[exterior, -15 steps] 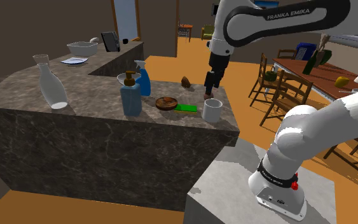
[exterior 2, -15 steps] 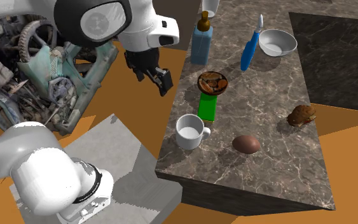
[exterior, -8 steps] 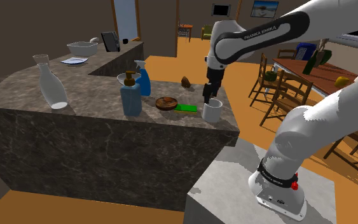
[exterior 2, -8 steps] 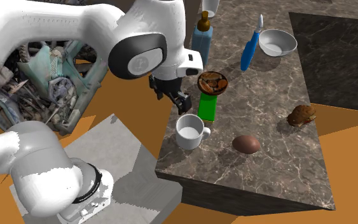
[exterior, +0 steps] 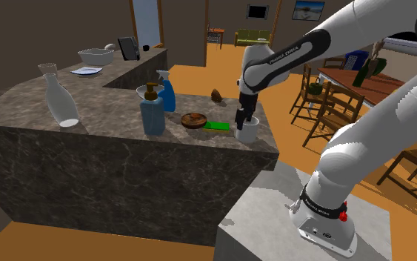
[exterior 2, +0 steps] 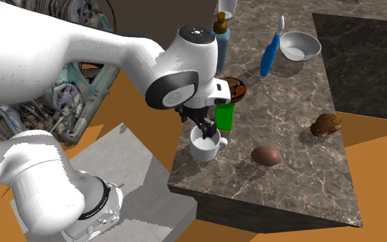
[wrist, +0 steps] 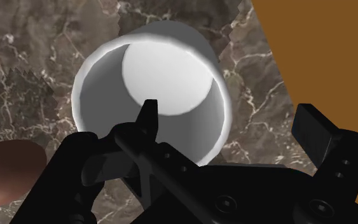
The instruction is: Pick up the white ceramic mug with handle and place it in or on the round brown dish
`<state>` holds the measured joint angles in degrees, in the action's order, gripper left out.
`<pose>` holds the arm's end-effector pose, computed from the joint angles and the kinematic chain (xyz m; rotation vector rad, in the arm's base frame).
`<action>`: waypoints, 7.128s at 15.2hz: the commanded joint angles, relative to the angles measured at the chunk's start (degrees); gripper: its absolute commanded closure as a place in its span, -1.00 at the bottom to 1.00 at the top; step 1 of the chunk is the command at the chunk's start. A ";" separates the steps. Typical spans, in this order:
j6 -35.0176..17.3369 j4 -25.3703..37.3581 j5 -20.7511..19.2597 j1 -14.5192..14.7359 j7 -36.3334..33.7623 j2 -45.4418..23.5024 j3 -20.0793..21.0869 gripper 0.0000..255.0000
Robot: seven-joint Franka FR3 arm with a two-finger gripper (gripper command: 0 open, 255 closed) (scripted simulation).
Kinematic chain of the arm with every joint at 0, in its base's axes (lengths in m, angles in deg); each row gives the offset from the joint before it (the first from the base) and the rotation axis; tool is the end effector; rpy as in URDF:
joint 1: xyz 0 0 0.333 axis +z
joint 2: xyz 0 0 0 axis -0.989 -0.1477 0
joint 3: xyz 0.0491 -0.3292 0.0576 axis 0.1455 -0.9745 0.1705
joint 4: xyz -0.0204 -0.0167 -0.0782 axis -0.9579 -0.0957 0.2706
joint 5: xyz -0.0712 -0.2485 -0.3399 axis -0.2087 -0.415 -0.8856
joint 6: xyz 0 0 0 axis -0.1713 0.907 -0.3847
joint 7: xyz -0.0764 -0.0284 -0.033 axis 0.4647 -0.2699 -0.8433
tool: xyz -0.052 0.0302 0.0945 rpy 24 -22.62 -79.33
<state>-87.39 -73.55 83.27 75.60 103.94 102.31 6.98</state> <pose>0.4011 -0.1069 0.3654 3.1322 0.0818 -0.0293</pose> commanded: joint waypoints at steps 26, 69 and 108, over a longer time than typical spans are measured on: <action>0.19 0.24 0.00 0.01 0.00 -0.03 0.00 1.00; 22.85 62.32 5.23 6.49 -9.75 -39.73 7.07 1.00; 19.30 59.47 5.24 6.52 -9.80 -40.43 7.09 -1.00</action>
<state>-68.10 -14.08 88.51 82.12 94.15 61.88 14.07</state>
